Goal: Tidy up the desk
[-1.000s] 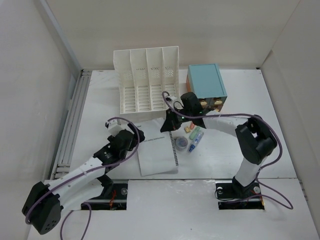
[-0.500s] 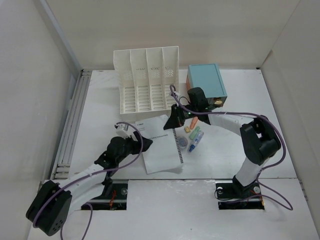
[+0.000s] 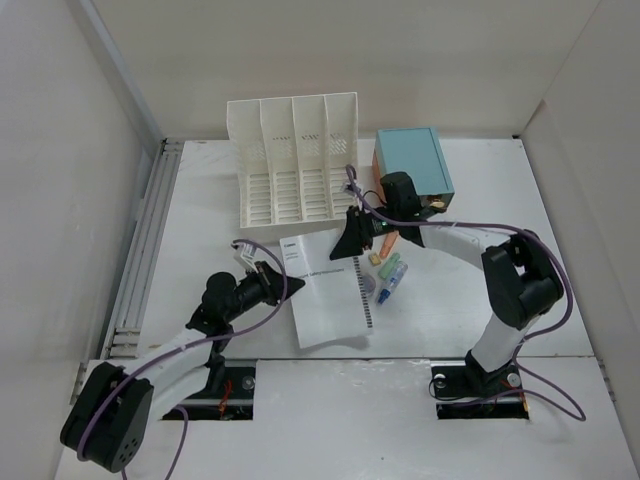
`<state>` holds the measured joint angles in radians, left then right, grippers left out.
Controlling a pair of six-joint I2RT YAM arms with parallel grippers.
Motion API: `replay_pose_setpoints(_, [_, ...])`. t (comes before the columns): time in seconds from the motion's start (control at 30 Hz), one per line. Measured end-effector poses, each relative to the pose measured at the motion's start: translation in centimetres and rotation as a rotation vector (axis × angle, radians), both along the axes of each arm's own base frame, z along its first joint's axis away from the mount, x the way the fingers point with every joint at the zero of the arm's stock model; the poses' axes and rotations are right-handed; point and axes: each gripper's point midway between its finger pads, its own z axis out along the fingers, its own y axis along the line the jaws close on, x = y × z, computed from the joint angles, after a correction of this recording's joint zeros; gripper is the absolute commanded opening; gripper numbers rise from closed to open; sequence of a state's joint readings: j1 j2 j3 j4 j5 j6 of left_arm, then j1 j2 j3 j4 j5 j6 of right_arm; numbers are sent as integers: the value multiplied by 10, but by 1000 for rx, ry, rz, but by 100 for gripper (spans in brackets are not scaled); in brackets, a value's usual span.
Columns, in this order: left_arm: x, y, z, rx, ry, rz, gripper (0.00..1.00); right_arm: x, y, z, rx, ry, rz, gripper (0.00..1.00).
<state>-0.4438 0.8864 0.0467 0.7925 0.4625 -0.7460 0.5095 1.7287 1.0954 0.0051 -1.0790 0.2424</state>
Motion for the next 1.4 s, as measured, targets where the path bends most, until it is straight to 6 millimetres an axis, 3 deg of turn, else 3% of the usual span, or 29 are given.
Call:
replay_pose_setpoints(0.07, [-4,-3,9,-34,-9,-24,0,-1,-1,3,14,-6,15,97])
replay_pose_setpoints(0.1, [-8,-6,19,-55,-24,-45,0,0,-2,5,22,-11,23,100])
replay_pose_setpoints(0.2, [-7,-10,59,-91,-101,-54,0,6,-7,15,31,-75,20,100])
replay_pose_setpoints(0.27, [4,-8,99,-107,-166,-5,0,16,-19,29,-5,-153,-28,100])
replay_pose_setpoints(0.4, [35,2,182,-108,-299,137,0,46,-46,96,-23,-428,-151,100])
replay_pose_setpoints(0.5, [63,8,239,-76,-376,251,0,57,-72,147,-10,-612,-246,100])
replay_pose_setpoints(0.63, [111,11,284,47,-413,426,0,70,-105,169,-29,-692,-353,100])
replay_pose_setpoints(0.73, [146,13,291,192,-413,558,0,82,-121,163,-62,-681,-409,100])
replay_pose_setpoints(0.87, [173,21,259,427,-372,686,0,82,-124,152,-82,-654,-418,100])
replay_pose_setpoints(0.97, [181,29,220,615,-324,716,0,82,-124,151,-84,-650,-418,100])
replay_pose_setpoints(1.07, [182,40,199,722,-301,738,0,81,-124,151,-84,-649,-418,100])
replay_pose_setpoints(1.2, [184,53,190,814,-302,781,0,81,-124,151,-84,-648,-417,100])
replay_pose_setpoints(1.4, [199,52,190,855,-350,779,0,81,-125,151,-82,-643,-414,100])
